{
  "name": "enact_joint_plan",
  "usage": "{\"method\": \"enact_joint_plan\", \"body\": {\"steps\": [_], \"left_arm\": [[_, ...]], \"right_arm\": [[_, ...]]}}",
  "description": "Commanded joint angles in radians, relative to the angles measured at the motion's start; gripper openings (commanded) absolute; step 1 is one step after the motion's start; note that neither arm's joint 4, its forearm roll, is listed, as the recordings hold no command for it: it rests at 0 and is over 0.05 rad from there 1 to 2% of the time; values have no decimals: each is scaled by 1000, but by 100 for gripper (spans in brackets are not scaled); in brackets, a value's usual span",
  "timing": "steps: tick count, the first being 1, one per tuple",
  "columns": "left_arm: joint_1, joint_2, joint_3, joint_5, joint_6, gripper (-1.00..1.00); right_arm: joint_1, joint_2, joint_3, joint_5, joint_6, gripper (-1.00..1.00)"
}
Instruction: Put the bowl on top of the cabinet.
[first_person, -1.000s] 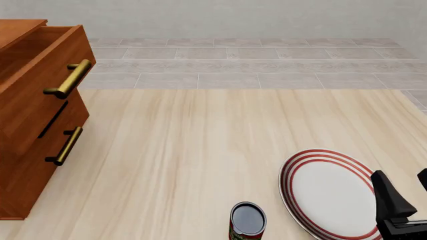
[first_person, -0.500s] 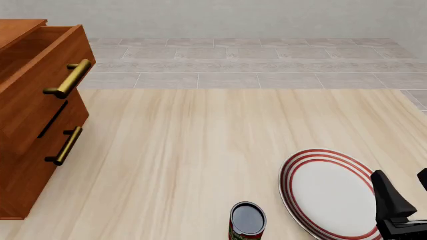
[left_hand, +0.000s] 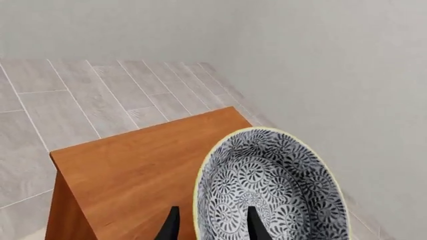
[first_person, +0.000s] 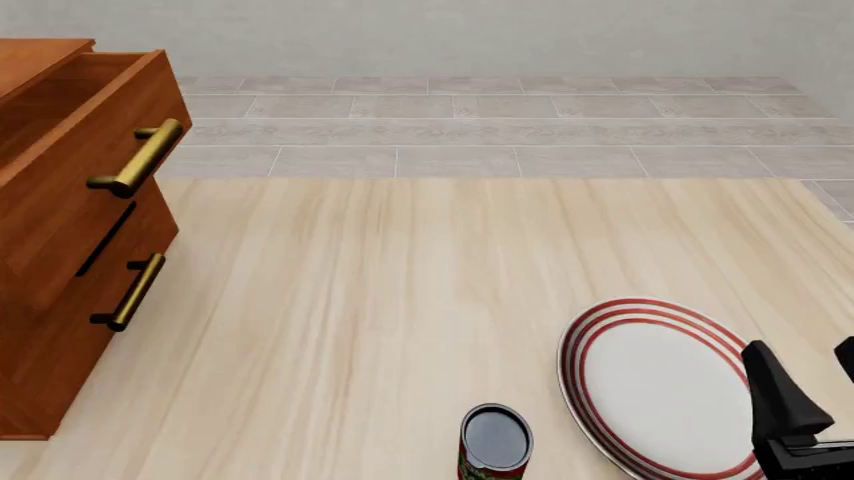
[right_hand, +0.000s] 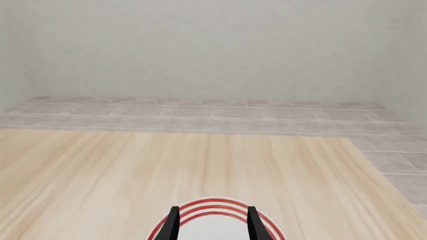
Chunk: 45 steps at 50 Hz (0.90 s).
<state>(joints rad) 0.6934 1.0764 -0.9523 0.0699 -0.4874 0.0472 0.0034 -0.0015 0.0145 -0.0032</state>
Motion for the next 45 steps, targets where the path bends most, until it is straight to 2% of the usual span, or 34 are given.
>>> {"method": "enact_joint_plan", "body": {"steps": [1,20,45], "left_arm": [[13,-35,-40,32,11,100],[32,-107,-113,76,27,100],[84,-211,-141,108,37,100]], "right_arm": [[1,0,0,-1,2,100],[1,1,-1,-3,2,100],[3,-1,-1,-1,2,100]]}}
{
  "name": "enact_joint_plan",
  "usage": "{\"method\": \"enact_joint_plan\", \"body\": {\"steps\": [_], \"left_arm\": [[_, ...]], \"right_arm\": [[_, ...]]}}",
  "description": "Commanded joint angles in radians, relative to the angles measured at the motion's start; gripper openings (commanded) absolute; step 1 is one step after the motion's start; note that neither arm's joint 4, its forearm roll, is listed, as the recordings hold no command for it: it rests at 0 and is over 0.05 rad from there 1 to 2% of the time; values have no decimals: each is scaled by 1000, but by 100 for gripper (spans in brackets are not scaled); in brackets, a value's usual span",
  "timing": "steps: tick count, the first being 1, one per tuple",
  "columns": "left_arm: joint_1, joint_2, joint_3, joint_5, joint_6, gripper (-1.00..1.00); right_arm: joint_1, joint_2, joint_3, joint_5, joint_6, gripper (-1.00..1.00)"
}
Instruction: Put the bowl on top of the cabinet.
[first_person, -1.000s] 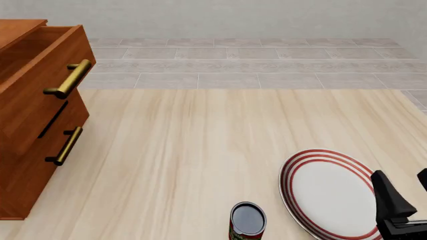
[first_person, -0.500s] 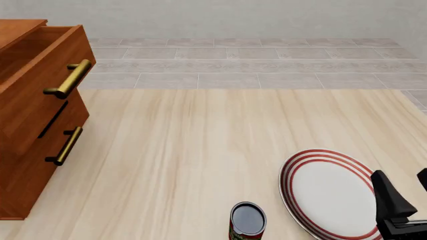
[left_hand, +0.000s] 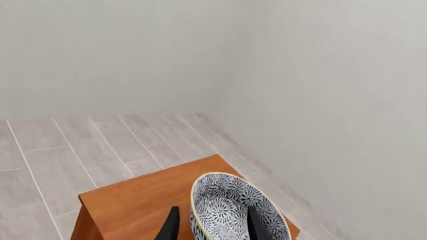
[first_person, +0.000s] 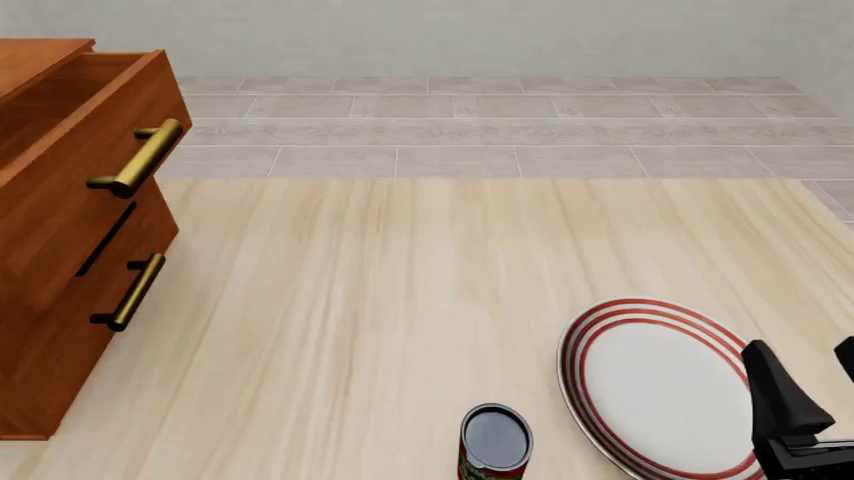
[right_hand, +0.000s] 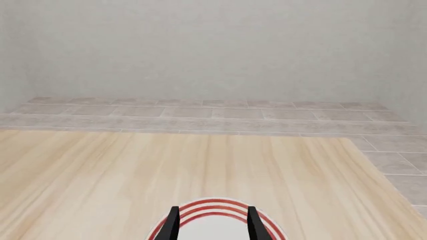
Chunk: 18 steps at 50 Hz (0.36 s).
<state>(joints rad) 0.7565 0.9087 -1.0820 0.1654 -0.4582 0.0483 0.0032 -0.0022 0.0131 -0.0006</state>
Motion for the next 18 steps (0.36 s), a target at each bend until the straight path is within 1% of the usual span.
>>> {"method": "enact_joint_plan", "body": {"steps": [1,4,5,13,15,16,17,18], "left_arm": [[23,-51,-12,12,13,100],[28,-63,-16,17,13,100],[40,-83,-17,15,25,100],[41,-117,-32,11,48,100],[29,-125,-40,-2,71,100],[8,-120,-43,-17,76,100],[-40,-100,-51,-42,81,100],[-40,-99,-51,-42,81,100]], "right_arm": [[2,-1,0,1,0,100],[2,-1,0,1,0,100],[2,-1,0,1,0,100],[4,-1,0,0,0,100],[3,-1,0,-2,0,100],[6,0,0,-2,2,100],[19,0,-2,-2,4,100],[19,0,-2,-2,4,100]]}}
